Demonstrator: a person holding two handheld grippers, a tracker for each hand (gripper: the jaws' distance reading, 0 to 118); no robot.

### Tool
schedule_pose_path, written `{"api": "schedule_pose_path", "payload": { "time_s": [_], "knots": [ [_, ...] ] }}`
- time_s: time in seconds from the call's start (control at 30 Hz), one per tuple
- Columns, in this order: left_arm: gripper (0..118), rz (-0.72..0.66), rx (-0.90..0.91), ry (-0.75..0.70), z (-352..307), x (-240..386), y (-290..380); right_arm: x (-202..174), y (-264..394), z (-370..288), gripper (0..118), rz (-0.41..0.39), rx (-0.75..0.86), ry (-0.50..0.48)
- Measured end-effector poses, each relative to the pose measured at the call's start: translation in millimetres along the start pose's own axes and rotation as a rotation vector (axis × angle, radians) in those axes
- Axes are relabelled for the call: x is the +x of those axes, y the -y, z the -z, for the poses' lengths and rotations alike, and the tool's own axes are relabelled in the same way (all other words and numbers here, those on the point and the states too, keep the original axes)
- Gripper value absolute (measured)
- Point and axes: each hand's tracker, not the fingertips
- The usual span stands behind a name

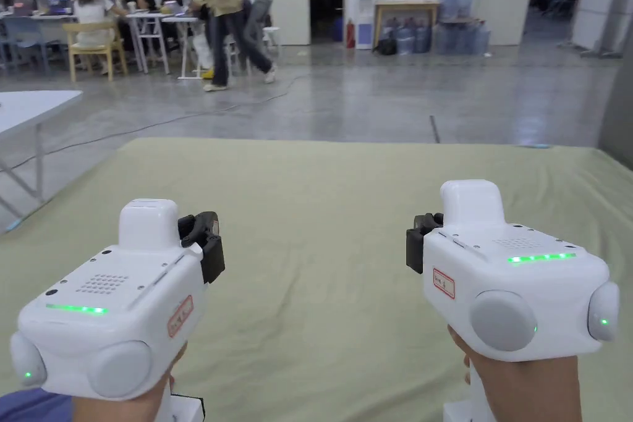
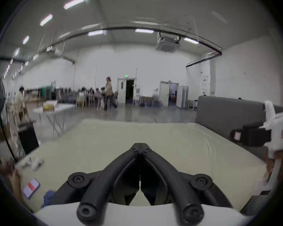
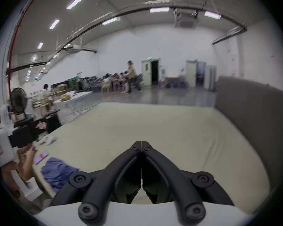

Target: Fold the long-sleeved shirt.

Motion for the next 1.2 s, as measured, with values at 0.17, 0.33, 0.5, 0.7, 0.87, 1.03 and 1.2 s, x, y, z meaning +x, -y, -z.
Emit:
{"api": "schedule_pose_path", "payload": {
  "time_s": [0.17,0.33,0.5,0.7,0.87,1.03,1.2],
  "knots": [
    [0,0.024,0.057,0.015,12.7,59.2,6.6,37.0,8.5,-18.2,2,-0.055,0.121,0.137],
    [0,0.042,0.074,0.007,20.9,91.2,43.5,58.3,40.7,-27.9,2,-0.089,0.171,0.186],
    [0,0.030,0.038,0.019,19.8,96.3,87.5,77.3,80.2,-38.5,2,-0.076,0.177,0.240],
    [0,0.049,0.024,0.013,12.2,92.1,120.3,91.0,116.6,-45.2,2,-0.076,0.217,0.291],
    [0,0.177,0.060,-0.021,13.7,91.7,122.3,89.9,130.3,-37.8,2,-0.067,0.167,0.280],
    [0,0.167,0.070,-0.042,9.7,90.4,117.7,85.9,132.5,-37.8,4,-0.056,0.157,0.267],
    [118,0.137,0.029,-0.067,11.3,90.2,114.1,83.6,129.2,-38.2,86,-0.057,0.151,0.267]
  ]
}}
